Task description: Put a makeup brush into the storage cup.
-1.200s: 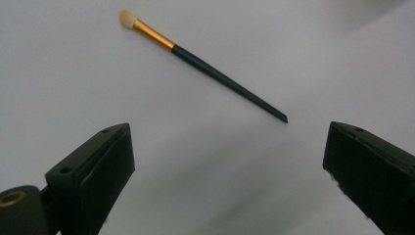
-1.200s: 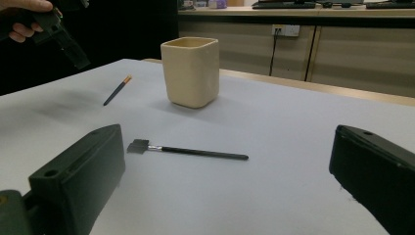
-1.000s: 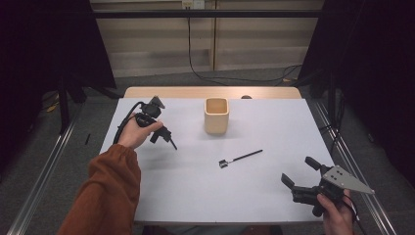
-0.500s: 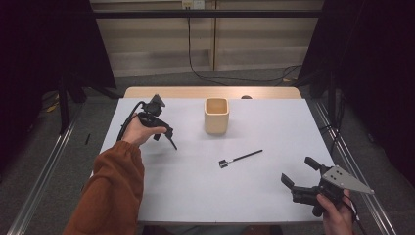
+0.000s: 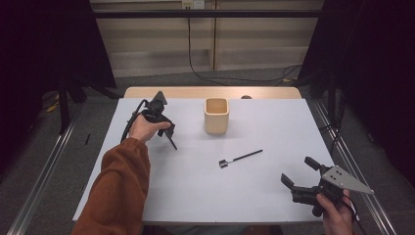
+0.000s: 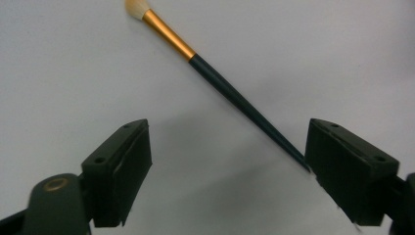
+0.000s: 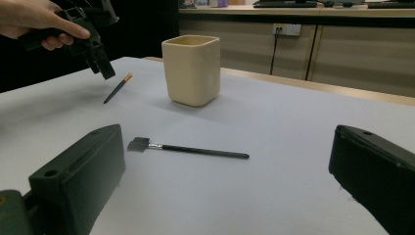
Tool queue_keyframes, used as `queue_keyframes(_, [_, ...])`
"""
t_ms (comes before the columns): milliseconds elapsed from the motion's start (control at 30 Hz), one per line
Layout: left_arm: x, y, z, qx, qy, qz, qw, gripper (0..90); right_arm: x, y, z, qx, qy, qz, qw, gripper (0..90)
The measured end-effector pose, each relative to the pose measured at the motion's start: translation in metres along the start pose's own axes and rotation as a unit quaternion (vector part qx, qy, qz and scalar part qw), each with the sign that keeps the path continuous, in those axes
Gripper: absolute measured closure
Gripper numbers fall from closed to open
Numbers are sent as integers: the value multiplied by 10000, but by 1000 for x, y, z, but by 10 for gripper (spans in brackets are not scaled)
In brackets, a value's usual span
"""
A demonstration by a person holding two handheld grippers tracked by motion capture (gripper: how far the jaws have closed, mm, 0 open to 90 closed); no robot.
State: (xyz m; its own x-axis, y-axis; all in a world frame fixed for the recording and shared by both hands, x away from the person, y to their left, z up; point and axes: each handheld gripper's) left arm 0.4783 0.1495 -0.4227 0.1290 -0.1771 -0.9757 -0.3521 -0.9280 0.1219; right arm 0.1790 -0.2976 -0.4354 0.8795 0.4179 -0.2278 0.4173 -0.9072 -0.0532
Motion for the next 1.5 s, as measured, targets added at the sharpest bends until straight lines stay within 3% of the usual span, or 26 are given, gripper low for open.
queue_keyframes(167, [5,3,-4,-153,-176,13,9997,261,0,0,0,-16,12,-4,10000,0])
queue_keyframes(333, [7,9,-4,-293,-166,-16,9994,352,0,1,0,3,7,0,10000,0])
queue_keyframes(467, [12,12,-4,-271,-238,-185,9992,411,0,0,0,-15,8,-10,10000,0])
queue_keyframes(633, [15,21,-5,-385,-139,-163,9990,446,1,0,0,-25,-28,-33,10000,0])
queue_keyframes(1067, [26,23,-9,-576,-297,-183,9977,543,1,0,0,-58,-37,-74,9999,0])
queue_keyframes(1200, [29,23,-9,-612,-309,-269,9973,562,1,1,1,-38,-43,-69,10000,0])
queue_keyframes(1400, [30,26,-11,-715,-352,-529,9954,660,3,0,2,-25,-96,-130,9999,0])
queue_keyframes(1500, [30,25,-13,-745,-413,-523,9950,666,4,-1,2,-49,-141,-145,9998,0])
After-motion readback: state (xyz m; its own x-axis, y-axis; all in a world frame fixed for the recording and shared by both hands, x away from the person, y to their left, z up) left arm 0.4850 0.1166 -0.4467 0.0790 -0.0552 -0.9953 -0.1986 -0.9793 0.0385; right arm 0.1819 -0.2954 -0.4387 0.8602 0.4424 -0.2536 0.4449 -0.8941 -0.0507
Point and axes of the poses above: each handheld gripper's, and its own axes: x roughly forward along the jaws, z roughly out of its underside, y roughly to its right, and after that the axes turned 2 degrees about z, right-handed
